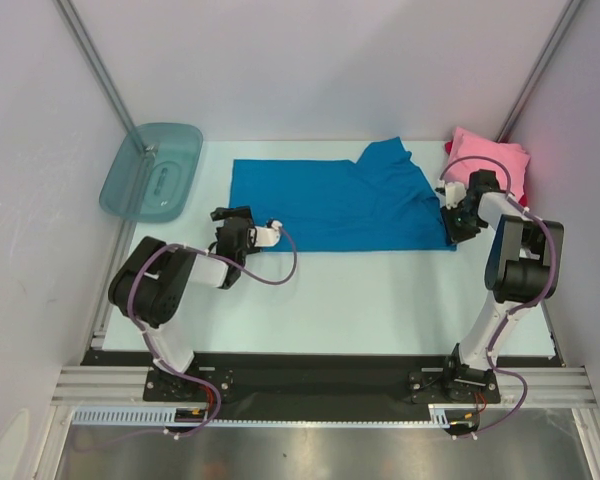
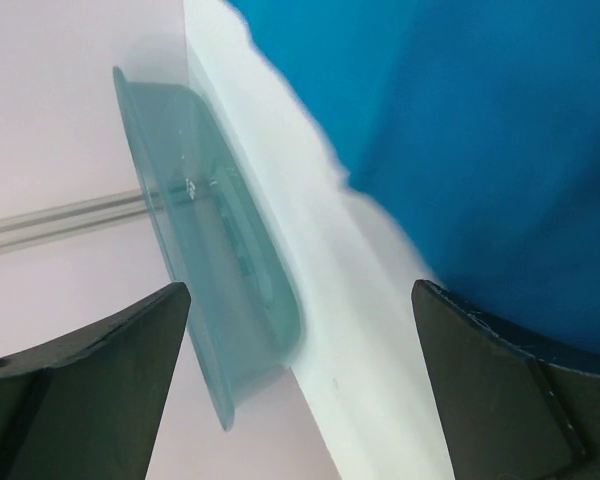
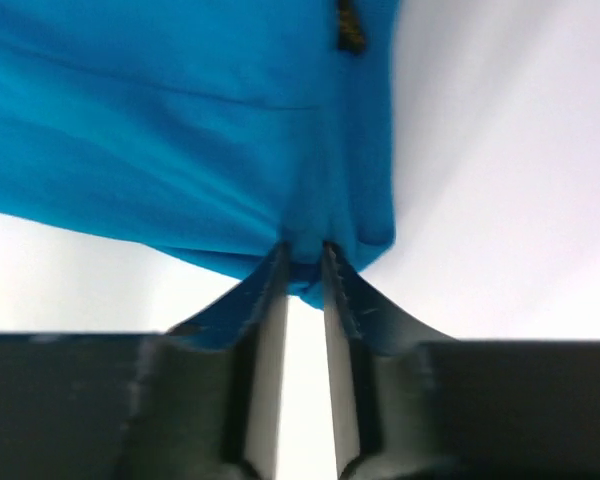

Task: Fold and stack the t-shirts
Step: Fold the tshirt

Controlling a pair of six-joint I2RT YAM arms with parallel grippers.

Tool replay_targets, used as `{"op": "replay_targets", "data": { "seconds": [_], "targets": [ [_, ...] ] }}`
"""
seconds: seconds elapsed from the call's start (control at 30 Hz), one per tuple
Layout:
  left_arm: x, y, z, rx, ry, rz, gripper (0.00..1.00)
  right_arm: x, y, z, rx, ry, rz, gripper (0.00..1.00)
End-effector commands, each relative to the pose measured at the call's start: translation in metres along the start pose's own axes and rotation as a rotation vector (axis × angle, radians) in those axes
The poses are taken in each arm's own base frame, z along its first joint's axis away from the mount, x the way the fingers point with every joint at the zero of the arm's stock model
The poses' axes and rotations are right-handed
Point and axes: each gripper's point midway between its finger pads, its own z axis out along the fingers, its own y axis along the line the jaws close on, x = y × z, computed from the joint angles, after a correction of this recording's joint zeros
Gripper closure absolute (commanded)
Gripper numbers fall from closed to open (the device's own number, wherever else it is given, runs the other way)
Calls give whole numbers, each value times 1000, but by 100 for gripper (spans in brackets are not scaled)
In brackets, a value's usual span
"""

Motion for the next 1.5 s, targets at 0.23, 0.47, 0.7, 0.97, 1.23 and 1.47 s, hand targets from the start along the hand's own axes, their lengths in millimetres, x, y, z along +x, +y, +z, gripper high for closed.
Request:
{"op": "replay_targets", "data": {
  "seconds": [0.23,0.47,0.7,0.97,1.23,1.47],
  "targets": [
    [19,90,-22,-148,57,-152,0,-43,-10,-81,98,-100,-41,57],
    [7,108,-19,-158,62,-113,0,-93,42,-88,100,-170,-169,53],
    [-1,114,-14,16,92,-373,0,-146,35,-94,288,-215,-206,47],
    [-47,80,4,195,59,-386,0,-176,26,-67,214,-134,-110,47],
    [-82,97,22,170,-3,-231,0,-202,19,-33,157,-136,-155,52],
    [-87,92,40,165,0,-196,0,-230,48,-25,20,-224,-244,58]
  ]
}}
